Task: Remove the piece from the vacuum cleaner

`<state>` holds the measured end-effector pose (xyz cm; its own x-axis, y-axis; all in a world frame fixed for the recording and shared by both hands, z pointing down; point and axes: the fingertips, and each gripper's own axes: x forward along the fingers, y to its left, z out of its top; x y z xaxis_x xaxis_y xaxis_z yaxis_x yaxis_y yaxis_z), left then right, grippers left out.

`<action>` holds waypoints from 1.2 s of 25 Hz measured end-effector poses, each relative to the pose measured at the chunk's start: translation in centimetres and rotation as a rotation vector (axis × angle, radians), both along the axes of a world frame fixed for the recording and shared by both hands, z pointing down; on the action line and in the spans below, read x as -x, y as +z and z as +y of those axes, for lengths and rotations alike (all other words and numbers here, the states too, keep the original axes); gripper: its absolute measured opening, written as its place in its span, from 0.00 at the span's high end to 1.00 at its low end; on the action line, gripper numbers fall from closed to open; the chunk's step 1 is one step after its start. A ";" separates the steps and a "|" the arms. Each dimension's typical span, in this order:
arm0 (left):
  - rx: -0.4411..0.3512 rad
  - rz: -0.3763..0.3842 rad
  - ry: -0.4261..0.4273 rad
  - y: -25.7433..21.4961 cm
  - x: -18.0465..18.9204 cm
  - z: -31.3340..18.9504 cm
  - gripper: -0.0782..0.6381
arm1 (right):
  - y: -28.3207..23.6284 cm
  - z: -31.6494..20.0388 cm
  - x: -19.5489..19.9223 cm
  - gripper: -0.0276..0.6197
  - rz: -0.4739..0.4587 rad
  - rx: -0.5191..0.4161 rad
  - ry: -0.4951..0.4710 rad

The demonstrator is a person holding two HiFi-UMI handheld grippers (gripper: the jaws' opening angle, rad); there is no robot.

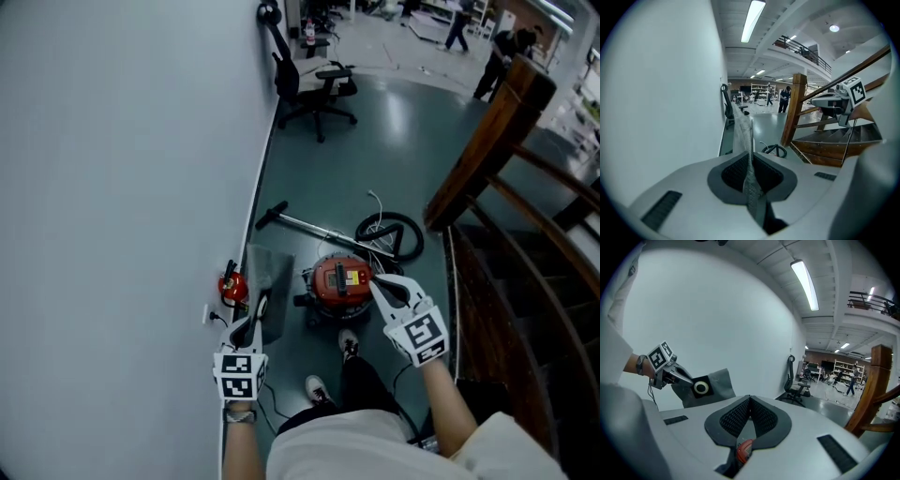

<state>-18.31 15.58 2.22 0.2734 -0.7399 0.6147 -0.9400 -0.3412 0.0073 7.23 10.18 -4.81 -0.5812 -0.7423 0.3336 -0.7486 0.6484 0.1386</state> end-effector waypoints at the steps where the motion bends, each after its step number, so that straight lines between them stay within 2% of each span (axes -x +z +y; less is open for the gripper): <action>1: -0.010 0.001 0.005 -0.9 0.0 0.1 0.85 | -1.0 0.3 0.0 0.91 -0.005 -0.016 -0.004; 6: -0.051 0.027 0.019 -4.2 -0.1 1.0 0.85 | -5.3 1.8 0.3 0.91 -0.006 -0.091 -0.026; 12: -0.110 0.015 0.042 -7.9 -0.3 1.3 0.85 | -8.6 2.6 0.1 0.91 -0.018 -0.144 -0.026; 17: -0.173 0.020 0.039 -11.0 -0.4 1.9 0.85 | -10.6 3.7 0.2 0.91 -0.024 -0.178 -0.052; 25: -0.268 0.024 0.053 -16.2 -0.4 2.9 0.85 | -14.6 4.9 -0.3 0.91 -0.074 -0.220 -0.026; 30: -0.305 0.024 0.060 -18.0 -0.4 3.4 0.85 | -15.4 5.2 -0.5 0.91 -0.060 -0.230 -0.019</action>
